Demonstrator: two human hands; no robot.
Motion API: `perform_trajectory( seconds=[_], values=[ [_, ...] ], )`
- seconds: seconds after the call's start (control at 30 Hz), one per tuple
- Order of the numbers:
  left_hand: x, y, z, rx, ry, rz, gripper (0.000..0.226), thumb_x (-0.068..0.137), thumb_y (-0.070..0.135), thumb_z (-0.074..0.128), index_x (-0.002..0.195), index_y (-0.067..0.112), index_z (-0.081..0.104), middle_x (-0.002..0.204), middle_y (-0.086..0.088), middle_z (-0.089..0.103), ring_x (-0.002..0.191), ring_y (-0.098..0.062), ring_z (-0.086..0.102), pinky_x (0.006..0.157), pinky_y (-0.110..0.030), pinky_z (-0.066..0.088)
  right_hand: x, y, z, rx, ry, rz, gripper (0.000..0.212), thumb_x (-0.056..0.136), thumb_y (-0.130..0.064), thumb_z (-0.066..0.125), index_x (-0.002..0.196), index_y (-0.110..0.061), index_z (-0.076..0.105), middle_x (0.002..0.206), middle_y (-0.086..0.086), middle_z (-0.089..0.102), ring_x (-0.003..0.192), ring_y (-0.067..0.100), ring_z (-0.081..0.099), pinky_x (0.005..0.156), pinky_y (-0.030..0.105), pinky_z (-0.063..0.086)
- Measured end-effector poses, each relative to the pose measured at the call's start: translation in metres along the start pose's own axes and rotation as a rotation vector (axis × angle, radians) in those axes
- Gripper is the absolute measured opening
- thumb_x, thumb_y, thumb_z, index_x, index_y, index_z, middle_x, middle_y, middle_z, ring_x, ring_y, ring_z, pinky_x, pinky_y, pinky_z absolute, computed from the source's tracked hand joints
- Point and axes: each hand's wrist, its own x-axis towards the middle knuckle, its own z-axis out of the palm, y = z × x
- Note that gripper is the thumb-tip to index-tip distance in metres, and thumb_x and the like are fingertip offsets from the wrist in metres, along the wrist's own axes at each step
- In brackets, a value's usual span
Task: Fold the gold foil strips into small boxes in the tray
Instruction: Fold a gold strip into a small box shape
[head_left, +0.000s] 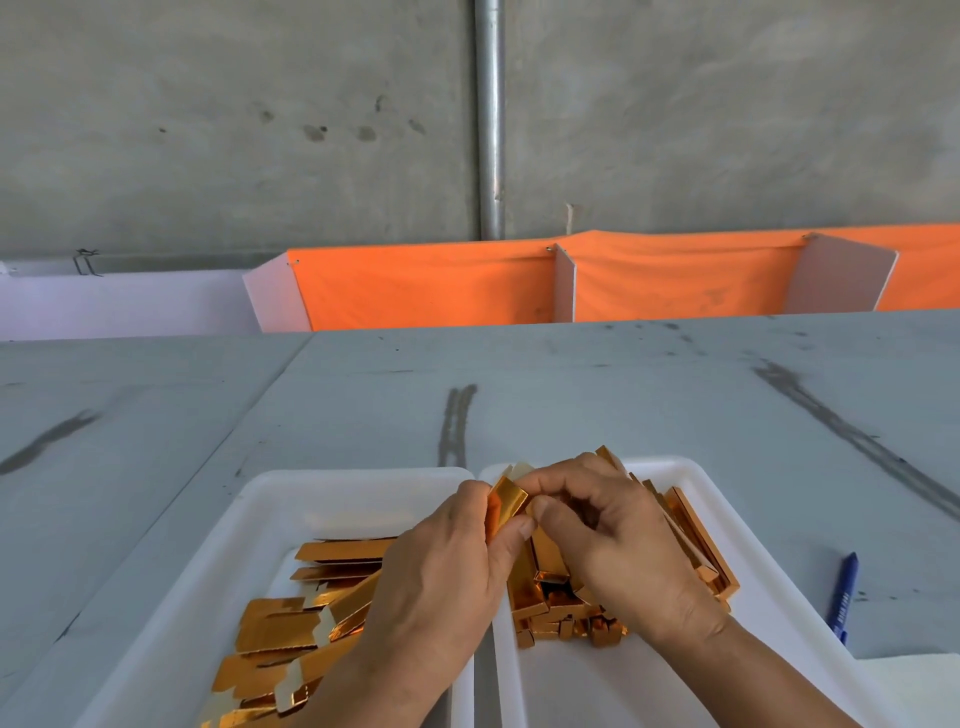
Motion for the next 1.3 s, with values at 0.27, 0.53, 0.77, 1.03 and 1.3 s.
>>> perform_trajectory(
  seconds=[0.27, 0.53, 0.77, 1.03, 1.3],
  values=[
    [-0.001, 0.003, 0.004, 0.206, -0.047, 0.090, 0.050, 0.082, 0.064, 0.004, 0.112, 0.033, 0.030, 0.089, 0.016, 0.042, 0.069, -0.006, 0.046, 0.057, -0.014, 0.030, 0.003, 0.002, -0.003, 0.103, -0.202, 0.156, 0.024, 0.098, -0.020, 0.058, 0.077, -0.022, 0.070, 0.061, 0.008, 0.056, 0.047, 0.010, 0.043, 0.047, 0.023, 0.037],
    [0.000, 0.002, 0.002, 0.070, -0.067, 0.094, 0.051, 0.081, 0.069, 0.010, 0.112, 0.035, 0.032, 0.089, 0.017, 0.044, 0.074, -0.004, 0.050, 0.056, -0.009, 0.030, 0.004, 0.010, -0.007, -0.080, 0.063, 0.031, 0.021, 0.095, -0.027, 0.062, 0.097, -0.048, 0.064, 0.072, -0.004, 0.060, 0.064, 0.004, 0.054, 0.061, 0.015, 0.045],
    [-0.001, 0.000, 0.003, 0.076, -0.097, 0.153, 0.055, 0.079, 0.072, 0.007, 0.113, 0.036, 0.031, 0.090, 0.017, 0.044, 0.075, -0.004, 0.051, 0.057, -0.010, 0.030, 0.005, 0.010, -0.010, -0.163, 0.063, -0.078, 0.018, 0.083, -0.020, 0.078, 0.088, -0.037, 0.076, 0.094, -0.018, 0.058, 0.085, 0.008, 0.061, 0.072, 0.020, 0.052],
    [0.000, 0.000, 0.002, 0.091, -0.078, 0.150, 0.048, 0.080, 0.072, 0.008, 0.108, 0.038, 0.027, 0.087, 0.017, 0.040, 0.068, -0.003, 0.045, 0.054, -0.008, 0.026, 0.007, 0.008, -0.009, -0.054, 0.038, 0.045, 0.018, 0.085, -0.020, 0.076, 0.080, -0.037, 0.074, 0.093, -0.019, 0.061, 0.082, 0.010, 0.062, 0.074, 0.025, 0.054],
    [0.000, 0.001, 0.001, 0.109, -0.075, 0.159, 0.056, 0.080, 0.070, 0.006, 0.117, 0.036, 0.029, 0.092, 0.018, 0.041, 0.074, -0.003, 0.047, 0.056, -0.006, 0.026, 0.006, 0.006, -0.009, -0.076, 0.054, 0.044, 0.016, 0.085, -0.024, 0.075, 0.078, -0.038, 0.071, 0.092, -0.018, 0.063, 0.080, 0.009, 0.062, 0.070, 0.021, 0.052]
  ],
)
